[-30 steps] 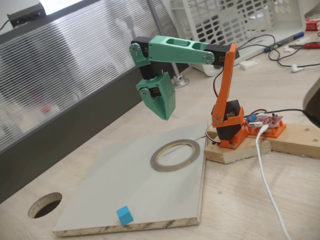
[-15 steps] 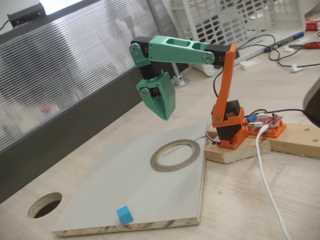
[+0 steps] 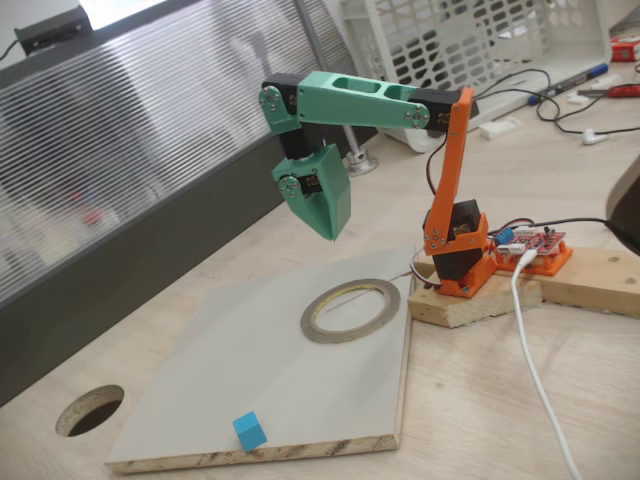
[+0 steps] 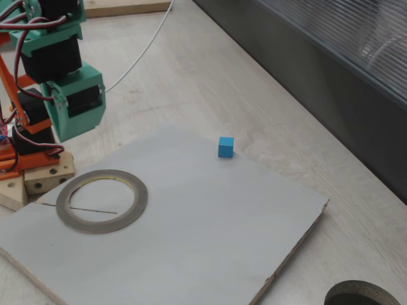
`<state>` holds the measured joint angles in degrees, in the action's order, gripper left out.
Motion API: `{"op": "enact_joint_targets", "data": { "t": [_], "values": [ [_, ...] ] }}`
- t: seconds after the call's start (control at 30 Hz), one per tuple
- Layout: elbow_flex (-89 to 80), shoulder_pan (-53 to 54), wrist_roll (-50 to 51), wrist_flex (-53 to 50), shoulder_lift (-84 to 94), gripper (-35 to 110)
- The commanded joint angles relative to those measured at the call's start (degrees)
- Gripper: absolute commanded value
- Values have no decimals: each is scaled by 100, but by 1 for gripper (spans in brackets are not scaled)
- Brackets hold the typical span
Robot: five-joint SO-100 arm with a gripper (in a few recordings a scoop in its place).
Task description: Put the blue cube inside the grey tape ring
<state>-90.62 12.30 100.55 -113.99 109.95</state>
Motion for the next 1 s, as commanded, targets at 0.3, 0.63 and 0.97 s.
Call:
{"op": "enact_joint_targets", "data": {
  "t": [0.3, 0.63, 0.97],
  "values": [
    [105, -1784, 97, -97, 185, 0],
    [105, -4939, 105, -123, 185, 0],
    [211, -4948, 105, -97, -475, 0]
  ]
}}
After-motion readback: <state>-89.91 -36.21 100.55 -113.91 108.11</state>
